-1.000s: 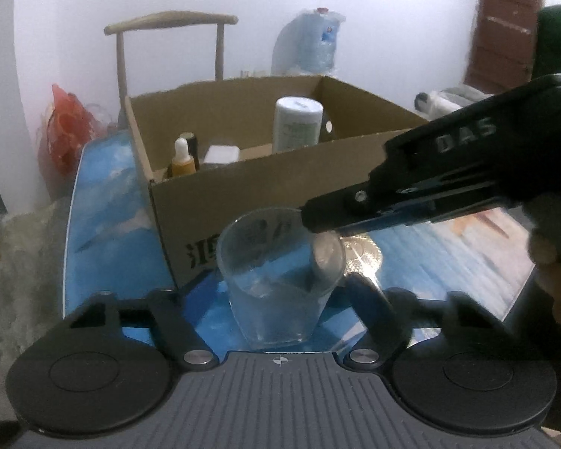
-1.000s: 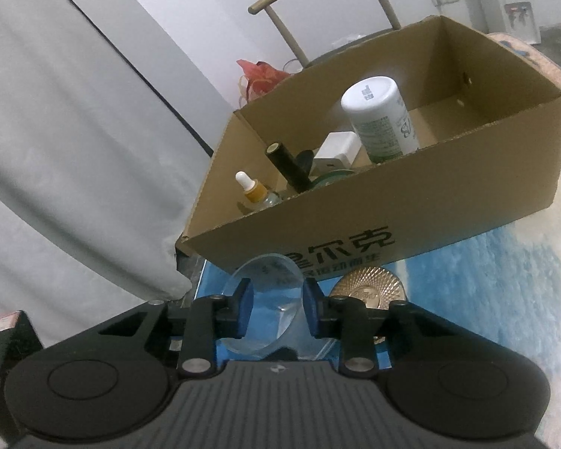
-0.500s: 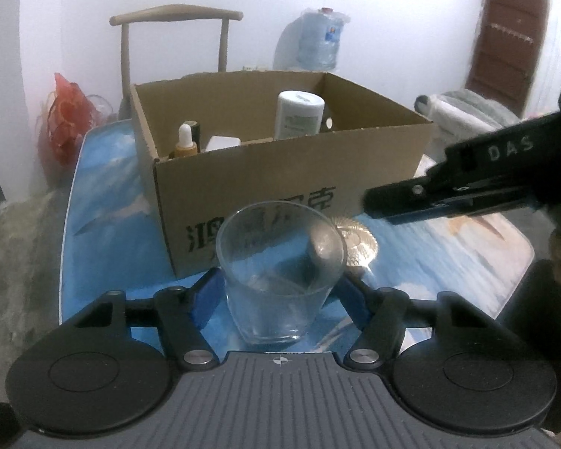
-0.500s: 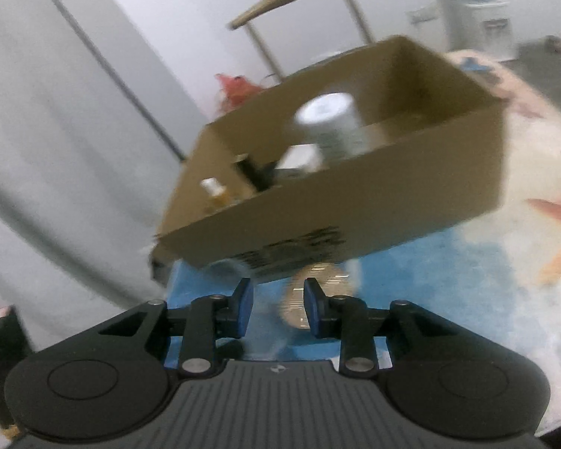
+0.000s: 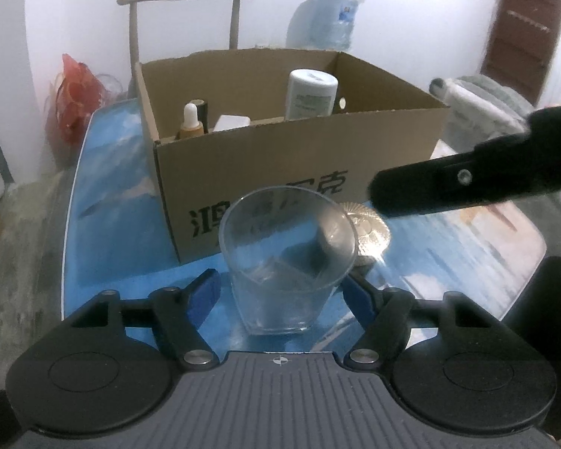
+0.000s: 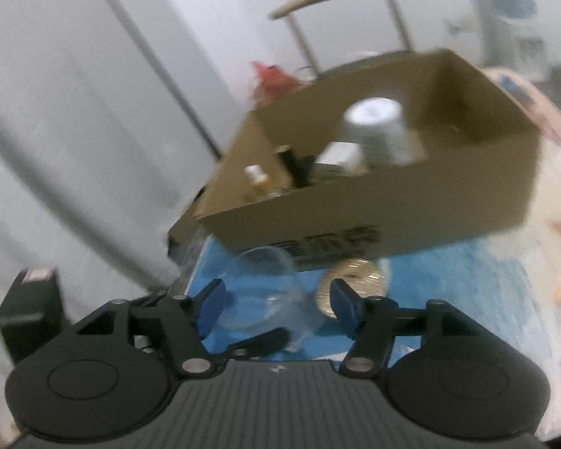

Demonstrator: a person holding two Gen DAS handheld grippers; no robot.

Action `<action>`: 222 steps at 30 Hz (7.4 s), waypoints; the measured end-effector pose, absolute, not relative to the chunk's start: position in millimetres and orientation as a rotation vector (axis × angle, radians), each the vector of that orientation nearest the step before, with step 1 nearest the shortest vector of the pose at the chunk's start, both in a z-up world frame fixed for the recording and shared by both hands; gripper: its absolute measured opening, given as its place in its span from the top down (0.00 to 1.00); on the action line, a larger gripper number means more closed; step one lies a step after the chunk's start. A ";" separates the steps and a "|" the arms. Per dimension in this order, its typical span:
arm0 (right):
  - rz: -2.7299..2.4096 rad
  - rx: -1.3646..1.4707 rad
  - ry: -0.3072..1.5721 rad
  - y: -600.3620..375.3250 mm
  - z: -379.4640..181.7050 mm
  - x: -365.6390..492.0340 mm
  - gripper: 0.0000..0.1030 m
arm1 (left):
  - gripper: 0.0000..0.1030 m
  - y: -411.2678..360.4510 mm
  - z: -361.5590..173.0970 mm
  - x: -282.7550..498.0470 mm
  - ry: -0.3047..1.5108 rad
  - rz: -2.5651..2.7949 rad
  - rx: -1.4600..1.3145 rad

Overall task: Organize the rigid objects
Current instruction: 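Lower the open right gripper around the clear glass cup, then close the right gripper on the glass cup's rim, then lift the glass cup with the right gripper up over the box, then lower the glass cup into the box and open the right gripper, then lower the open right gripper around the gold round jar, then close the right gripper on the gold round jar, then carry the gold jar with the right gripper over the box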

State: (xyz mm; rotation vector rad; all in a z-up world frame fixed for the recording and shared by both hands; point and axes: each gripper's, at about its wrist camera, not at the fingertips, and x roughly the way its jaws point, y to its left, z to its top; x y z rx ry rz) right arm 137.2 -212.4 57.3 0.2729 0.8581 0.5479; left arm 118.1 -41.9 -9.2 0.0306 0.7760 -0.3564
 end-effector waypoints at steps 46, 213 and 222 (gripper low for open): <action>0.615 -0.174 0.949 -132.3 46.5 157.4 0.32 | 0.30 -34.9 -23.7 118.0 0.696 -0.379 0.025; 0.518 0.052 0.713 -301.0 117.3 229.7 0.48 | 0.46 -184.6 66.2 209.6 0.479 -0.576 0.327; 0.532 0.110 0.852 -322.3 65.3 291.1 0.48 | 0.46 -199.8 33.6 249.9 0.630 -0.586 0.335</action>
